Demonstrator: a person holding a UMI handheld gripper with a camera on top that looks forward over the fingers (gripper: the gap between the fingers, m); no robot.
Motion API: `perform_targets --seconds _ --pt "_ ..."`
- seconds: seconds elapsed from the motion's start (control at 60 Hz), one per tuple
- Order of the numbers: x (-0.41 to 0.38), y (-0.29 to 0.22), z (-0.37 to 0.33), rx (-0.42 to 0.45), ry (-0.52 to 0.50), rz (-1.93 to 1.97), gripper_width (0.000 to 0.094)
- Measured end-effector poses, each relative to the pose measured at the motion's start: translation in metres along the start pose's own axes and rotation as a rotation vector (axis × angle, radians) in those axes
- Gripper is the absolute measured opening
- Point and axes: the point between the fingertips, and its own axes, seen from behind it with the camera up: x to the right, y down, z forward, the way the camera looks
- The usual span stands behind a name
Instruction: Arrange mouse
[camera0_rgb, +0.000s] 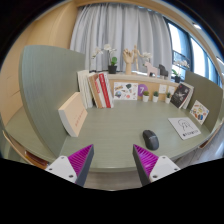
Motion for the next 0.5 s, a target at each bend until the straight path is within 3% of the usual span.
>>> perform_targets --seconds 0.5 --pt "0.15 0.089 0.052 -0.202 0.099 0.067 0.0769"
